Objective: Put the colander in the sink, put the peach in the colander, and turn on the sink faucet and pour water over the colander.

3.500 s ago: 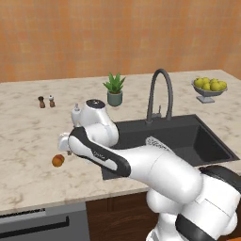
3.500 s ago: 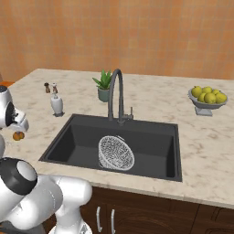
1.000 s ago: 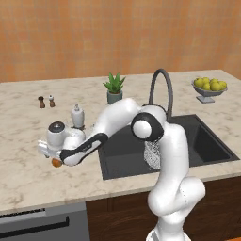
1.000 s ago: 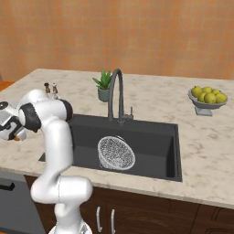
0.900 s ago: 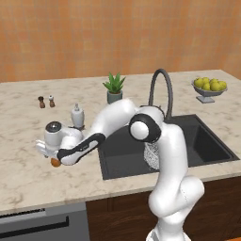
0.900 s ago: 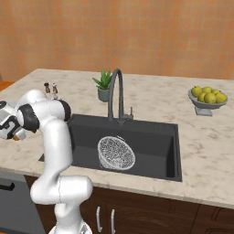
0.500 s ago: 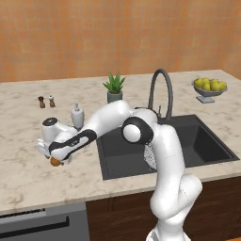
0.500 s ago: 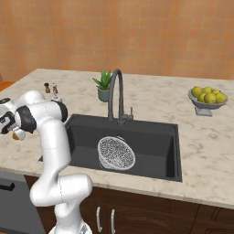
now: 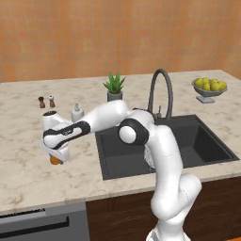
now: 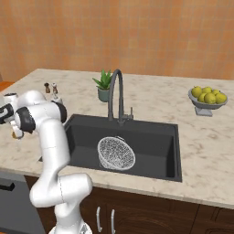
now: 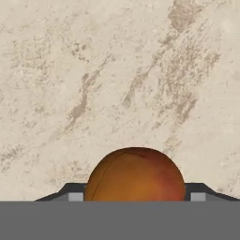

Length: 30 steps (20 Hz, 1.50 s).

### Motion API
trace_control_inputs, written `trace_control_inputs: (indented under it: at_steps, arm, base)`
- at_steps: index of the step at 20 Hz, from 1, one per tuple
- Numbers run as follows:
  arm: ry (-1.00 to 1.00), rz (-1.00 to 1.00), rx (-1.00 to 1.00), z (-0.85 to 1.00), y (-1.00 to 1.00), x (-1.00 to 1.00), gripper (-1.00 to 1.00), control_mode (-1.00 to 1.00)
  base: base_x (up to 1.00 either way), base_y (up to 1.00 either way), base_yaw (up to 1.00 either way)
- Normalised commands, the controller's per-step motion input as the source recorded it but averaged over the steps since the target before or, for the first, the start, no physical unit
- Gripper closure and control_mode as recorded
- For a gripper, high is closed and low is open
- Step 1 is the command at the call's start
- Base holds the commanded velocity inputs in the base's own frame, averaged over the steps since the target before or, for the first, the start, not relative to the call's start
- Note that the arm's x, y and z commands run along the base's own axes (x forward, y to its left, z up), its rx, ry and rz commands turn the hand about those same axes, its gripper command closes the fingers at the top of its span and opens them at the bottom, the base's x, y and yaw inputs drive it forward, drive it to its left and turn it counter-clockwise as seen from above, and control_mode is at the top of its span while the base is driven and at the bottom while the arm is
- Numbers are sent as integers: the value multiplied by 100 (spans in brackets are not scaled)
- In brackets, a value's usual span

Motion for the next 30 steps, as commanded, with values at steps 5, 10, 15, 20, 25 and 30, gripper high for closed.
trace_control_inputs:
  at_steps: [5, 10, 15, 20, 25, 30]
  arm:
    - [-23, -23, 9, 52, -44, -64, 100, -100]
    - [-48, -27, 9, 92, -50, -61, 100, -100]
    - [-57, -19, 16, 76, -75, -57, 100, -100]
    - [-37, -16, 29, 100, -88, -73, 100, -100]
    - [-11, -23, 40, 100, -100, -64, 100, -100]
    - [-10, -18, 43, 94, -100, -43, 100, -100]
  base:
    - [0, 0, 0]
    - [0, 0, 0]
    - [0, 0, 0]
    - [0, 0, 0]
    - [0, 0, 0]
    - [0, 0, 0]
